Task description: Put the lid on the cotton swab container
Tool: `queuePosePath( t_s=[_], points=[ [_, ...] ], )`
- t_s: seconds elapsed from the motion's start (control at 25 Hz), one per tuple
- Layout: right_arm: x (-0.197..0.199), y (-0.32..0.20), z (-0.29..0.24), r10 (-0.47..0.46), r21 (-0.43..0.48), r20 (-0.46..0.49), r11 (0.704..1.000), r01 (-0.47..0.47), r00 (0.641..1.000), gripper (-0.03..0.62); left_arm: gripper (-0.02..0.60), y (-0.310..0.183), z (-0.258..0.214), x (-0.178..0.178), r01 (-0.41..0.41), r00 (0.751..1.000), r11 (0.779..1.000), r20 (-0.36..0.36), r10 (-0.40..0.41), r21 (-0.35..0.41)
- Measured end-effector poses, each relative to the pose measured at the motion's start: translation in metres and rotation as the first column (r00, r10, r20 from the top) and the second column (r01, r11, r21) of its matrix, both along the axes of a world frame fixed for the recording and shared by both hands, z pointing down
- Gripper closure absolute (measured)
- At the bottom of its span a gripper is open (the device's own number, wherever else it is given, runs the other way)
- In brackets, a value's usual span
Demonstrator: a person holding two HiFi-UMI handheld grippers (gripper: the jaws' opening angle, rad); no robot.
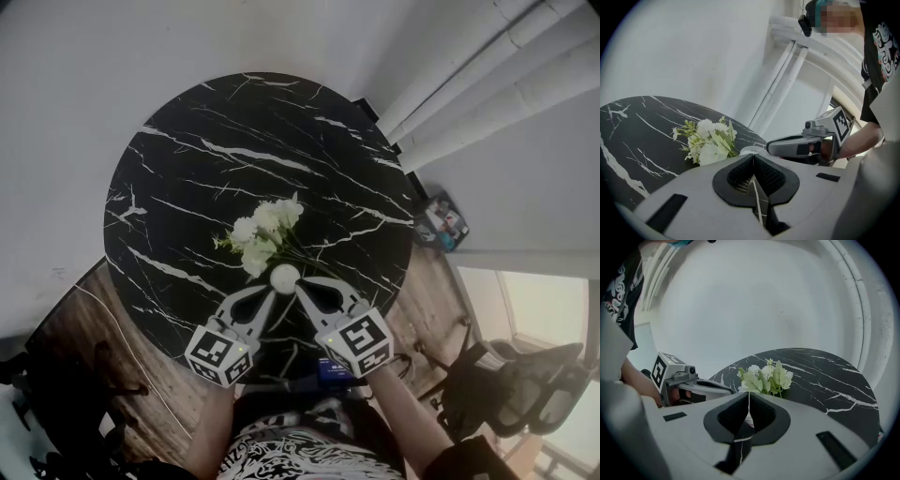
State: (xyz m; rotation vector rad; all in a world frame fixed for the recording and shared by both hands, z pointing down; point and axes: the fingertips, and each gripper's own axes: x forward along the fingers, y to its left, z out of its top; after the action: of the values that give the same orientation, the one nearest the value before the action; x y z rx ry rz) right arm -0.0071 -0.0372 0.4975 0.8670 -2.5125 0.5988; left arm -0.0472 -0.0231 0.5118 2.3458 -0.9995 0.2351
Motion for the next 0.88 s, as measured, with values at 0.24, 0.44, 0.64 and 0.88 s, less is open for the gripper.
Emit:
queuePosePath(
  t_s=[0.24,0.44,0.64,0.88],
  points=[
    [0.002,-0.002,0.002,0.009,-0.016,0.003,1.000,-0.009,1.000,0.576,0.566,0.000,0.001,0.002,-0.004,1.000,1.000,0.000,0.004,-0.004],
    [0.001,-0.001,0.007,0.002,-0.020,-0.007,1.000,-0.002,1.000,0.576,0.566,0.000,0.003,0.001,-0.006,1.000,1.000,0.006,0.006,-0.008],
    [0.002,0.002,0.012,0.001,-0.028,-0.013,1.000,-0.001,1.000,0.576,0.566,0.001,0.005,0.002,-0.010,1.000,1.000,0.007,0.010,-0.015],
    [0.004,0.003,0.018,-0.007,-0.034,-0.040,0.999,0.006,0.999,0.576,0.566,0.002,0.007,0.005,-0.023,1.000,0.999,0.015,0.023,-0.023]
  ],
)
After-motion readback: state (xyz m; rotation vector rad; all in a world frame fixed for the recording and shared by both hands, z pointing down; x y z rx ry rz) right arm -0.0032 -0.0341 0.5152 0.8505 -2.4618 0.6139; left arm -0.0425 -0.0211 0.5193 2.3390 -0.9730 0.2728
